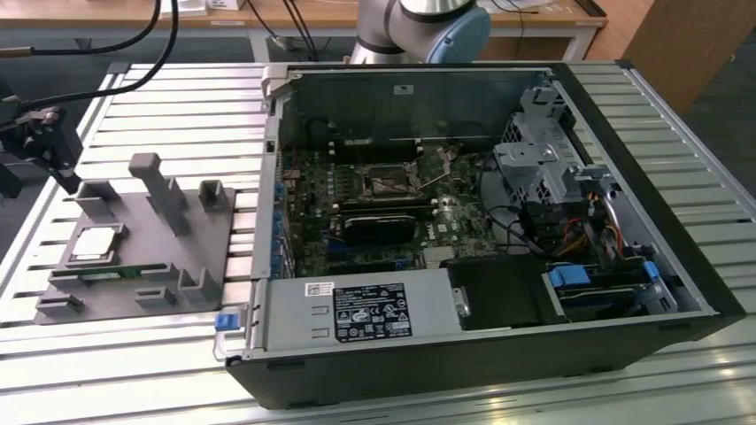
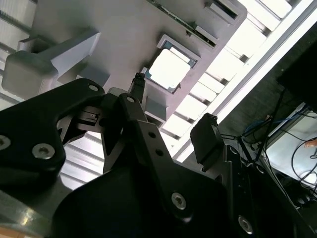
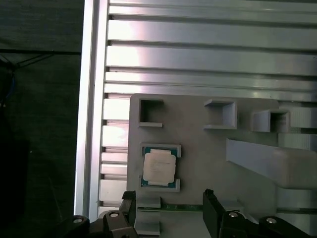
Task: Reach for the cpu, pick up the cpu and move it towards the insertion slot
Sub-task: 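Pick up the cpu and move it towards the insertion slot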
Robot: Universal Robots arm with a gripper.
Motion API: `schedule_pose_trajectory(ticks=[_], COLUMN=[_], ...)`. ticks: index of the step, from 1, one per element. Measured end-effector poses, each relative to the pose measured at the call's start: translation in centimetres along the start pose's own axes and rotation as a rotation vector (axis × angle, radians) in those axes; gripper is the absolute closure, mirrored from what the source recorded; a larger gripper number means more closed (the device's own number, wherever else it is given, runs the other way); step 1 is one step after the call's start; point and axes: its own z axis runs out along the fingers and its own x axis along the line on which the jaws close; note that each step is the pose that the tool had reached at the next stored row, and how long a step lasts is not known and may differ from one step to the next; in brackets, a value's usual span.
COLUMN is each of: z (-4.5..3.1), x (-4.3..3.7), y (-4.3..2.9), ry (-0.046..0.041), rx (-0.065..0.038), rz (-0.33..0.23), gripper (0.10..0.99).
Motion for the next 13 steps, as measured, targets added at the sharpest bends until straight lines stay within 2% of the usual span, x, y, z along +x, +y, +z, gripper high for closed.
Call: schedule_pose_trajectory(ticks=[13], z=[2.09], x=[0.01], y=[-0.12], ry=[0.0000], rx=[-0.002], rz=[0.000], gripper=[0.439])
